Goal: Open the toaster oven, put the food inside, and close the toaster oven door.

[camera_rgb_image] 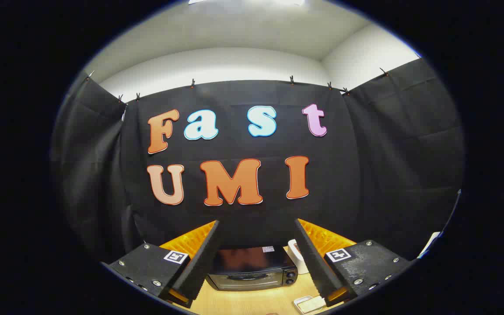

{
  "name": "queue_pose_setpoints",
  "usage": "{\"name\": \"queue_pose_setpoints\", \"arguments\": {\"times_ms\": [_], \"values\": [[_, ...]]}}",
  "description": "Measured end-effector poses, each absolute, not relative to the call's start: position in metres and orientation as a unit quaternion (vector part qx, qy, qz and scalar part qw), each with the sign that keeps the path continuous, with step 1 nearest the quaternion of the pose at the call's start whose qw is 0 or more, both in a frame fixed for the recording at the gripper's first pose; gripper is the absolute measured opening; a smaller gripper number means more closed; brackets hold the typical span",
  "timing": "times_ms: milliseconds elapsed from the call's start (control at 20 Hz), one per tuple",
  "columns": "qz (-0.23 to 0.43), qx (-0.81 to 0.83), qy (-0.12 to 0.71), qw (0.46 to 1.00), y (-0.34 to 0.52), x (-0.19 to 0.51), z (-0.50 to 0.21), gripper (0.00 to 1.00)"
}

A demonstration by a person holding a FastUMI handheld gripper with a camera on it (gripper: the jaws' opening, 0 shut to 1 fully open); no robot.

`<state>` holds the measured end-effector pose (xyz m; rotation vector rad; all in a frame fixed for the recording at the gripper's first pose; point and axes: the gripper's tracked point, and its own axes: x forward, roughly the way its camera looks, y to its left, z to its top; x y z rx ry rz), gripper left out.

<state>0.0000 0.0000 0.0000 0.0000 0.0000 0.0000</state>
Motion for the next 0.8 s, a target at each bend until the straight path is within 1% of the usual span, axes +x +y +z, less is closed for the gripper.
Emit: {"name": "queue_pose_setpoints", "arguments": {"times_ms": [250, 800], "values": [[-0.022, -0.019, 0.011, 1.0, -0.005, -0.005, -0.007, 0.99], [-0.021, -0.036, 0.018, 0.999, 0.003, -0.014, -0.011, 0.99]]}}
